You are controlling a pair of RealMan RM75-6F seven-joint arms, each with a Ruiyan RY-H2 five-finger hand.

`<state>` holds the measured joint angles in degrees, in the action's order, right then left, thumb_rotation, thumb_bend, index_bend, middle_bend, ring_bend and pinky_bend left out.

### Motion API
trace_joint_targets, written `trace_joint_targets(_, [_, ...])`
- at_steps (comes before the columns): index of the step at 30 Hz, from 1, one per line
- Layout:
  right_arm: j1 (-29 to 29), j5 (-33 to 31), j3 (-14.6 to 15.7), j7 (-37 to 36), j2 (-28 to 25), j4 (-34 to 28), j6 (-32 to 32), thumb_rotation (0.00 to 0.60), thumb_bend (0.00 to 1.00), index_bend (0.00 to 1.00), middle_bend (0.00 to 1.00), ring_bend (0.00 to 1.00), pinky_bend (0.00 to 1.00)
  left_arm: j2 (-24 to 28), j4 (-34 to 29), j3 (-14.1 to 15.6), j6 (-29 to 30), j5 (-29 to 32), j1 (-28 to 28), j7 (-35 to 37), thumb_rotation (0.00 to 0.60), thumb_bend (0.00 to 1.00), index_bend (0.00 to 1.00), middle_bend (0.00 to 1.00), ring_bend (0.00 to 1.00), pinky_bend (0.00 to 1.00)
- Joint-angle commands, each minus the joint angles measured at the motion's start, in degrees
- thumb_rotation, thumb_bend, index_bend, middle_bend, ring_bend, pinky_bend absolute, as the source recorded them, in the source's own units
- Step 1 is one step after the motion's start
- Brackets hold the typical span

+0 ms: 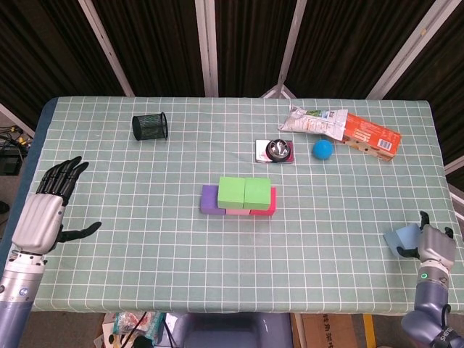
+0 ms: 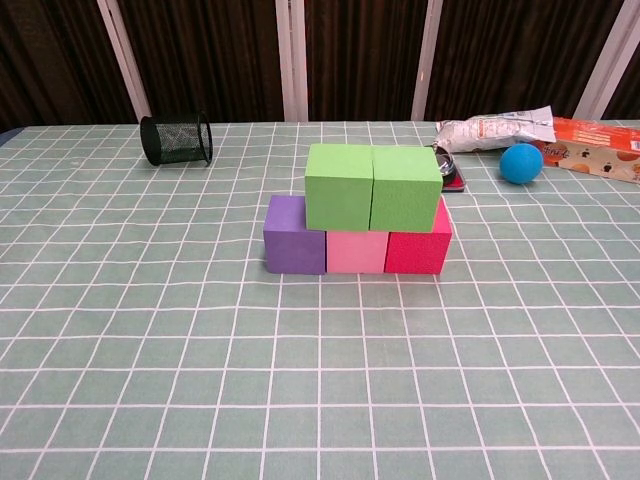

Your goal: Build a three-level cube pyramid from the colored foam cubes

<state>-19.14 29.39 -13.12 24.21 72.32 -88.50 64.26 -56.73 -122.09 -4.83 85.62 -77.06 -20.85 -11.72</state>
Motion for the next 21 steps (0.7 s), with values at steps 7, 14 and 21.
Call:
trace_joint_targets(7, [0.51,8.8,0.27,-4.84,-4.01,-6.67,-1.47,0.6,0.25,0.0,0.45,0.3,0.0,0.29,-0.05,-0.85,-0.56,0.0,0.53,0.42,0.6,0.12,0.0,0.0,0.0,0.0])
trace_joint_targets(14, [-0.6,18.46,1.87,-8.45,-6.95,-9.3,-6.91,0.6,0.25,0.0,0.45,0.3,0.0,0.37,-0.4,-1.36,-1.02,-0.14,0.86,0.22,0.6,0.12,0.0,0.0,0.0,0.0])
trace_joint_targets(21, [-3.81,28.36,4.05,-12.39,-7.93,-5.1,-16.03,0.6,0.25,0.0,0.45,0.3,0.0,0.43,-0.5,-1.76,-1.42,-0.22,1.25,0.25,0.6,0.12,0.0,0.0,0.0,0.0])
